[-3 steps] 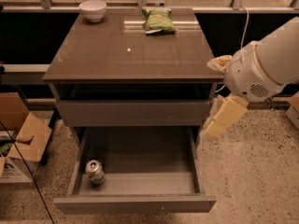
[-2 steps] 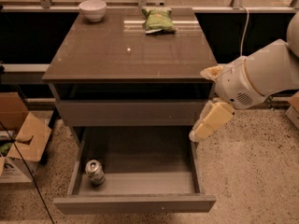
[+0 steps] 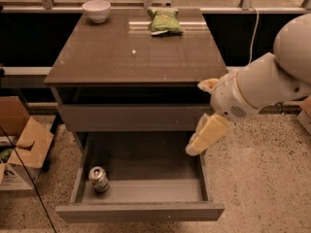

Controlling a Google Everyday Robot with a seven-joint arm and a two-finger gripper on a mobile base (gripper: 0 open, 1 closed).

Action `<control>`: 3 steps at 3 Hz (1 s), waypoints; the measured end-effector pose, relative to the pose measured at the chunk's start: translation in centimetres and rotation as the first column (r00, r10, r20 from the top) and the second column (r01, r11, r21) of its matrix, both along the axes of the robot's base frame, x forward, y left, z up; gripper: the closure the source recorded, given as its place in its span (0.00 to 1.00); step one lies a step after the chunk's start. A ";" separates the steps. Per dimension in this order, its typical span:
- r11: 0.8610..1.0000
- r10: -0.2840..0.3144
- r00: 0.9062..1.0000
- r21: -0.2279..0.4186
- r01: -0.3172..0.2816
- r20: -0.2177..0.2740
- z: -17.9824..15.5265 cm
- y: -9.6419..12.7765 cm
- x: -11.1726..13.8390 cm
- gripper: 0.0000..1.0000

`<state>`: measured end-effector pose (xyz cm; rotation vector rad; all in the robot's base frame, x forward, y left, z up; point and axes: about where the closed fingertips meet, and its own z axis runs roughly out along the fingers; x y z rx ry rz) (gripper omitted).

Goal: Pick 7up can from middle drawer and place on counter

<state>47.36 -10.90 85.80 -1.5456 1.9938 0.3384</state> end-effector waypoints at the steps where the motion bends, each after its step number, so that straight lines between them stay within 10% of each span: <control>1: 0.998 0.014 0.999 0.054 -0.011 -0.052 -4.8 2.6 0.1 0.00; 3: 0.980 0.049 0.994 0.198 -0.029 -0.097 -14.6 7.0 1.8 0.00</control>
Offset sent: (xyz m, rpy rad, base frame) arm 0.0199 0.0759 -0.1610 0.2264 0.1108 0.0434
